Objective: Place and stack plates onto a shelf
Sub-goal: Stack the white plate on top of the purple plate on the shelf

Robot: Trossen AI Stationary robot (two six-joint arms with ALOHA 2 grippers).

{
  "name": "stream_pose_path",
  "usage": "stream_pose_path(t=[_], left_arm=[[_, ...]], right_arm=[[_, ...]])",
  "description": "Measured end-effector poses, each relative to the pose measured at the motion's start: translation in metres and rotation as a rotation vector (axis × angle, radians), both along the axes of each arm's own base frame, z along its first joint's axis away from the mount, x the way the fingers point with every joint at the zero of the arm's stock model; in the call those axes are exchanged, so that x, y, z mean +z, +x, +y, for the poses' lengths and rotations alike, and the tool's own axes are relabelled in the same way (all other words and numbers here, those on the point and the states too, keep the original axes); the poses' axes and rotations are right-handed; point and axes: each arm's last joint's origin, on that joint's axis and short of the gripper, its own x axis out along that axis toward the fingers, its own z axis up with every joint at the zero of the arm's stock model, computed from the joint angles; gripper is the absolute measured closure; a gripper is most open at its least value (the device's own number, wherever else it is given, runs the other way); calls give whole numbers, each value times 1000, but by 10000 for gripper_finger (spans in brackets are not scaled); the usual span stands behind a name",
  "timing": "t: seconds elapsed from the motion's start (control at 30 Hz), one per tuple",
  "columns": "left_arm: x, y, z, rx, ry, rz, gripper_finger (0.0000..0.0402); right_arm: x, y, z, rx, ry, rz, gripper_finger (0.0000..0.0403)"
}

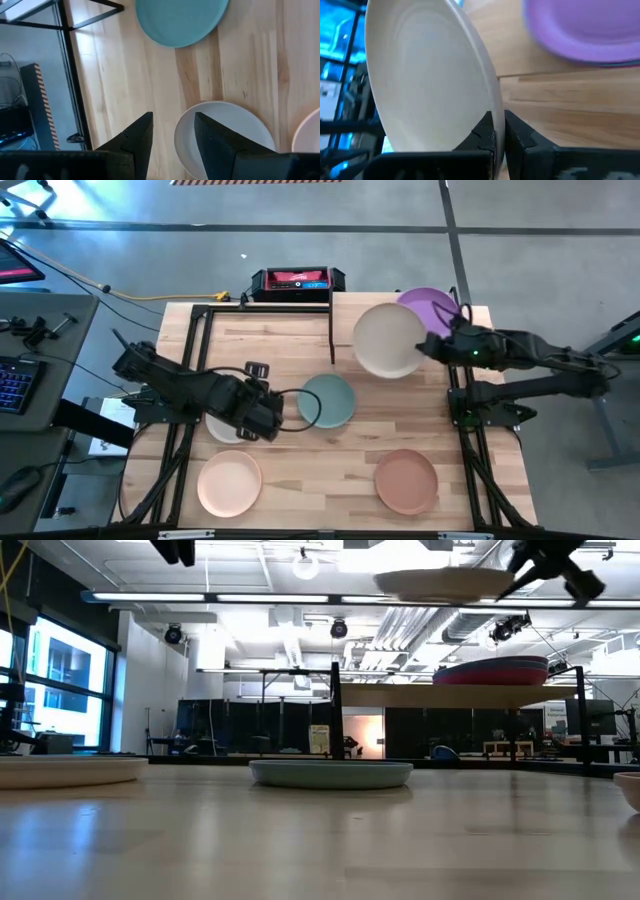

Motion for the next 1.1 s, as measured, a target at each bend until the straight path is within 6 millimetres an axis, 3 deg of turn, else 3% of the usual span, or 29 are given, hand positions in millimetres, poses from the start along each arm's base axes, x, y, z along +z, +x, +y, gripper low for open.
stream_pose_path(t=[0.43, 0.73, 1.1], left_arm=[[17, -16, 7, 15, -29, -70, 268], [17, -15, 7, -17, 0, -61, 268], [18, -11, 21, 2, 44, -55, 268]], right_arm=[[-5, -58, -5, -301, 65, -6, 403], [-4, -65, -11, -477, 40, -28, 403], [2, -63, -21, -567, -18, -79, 403]])
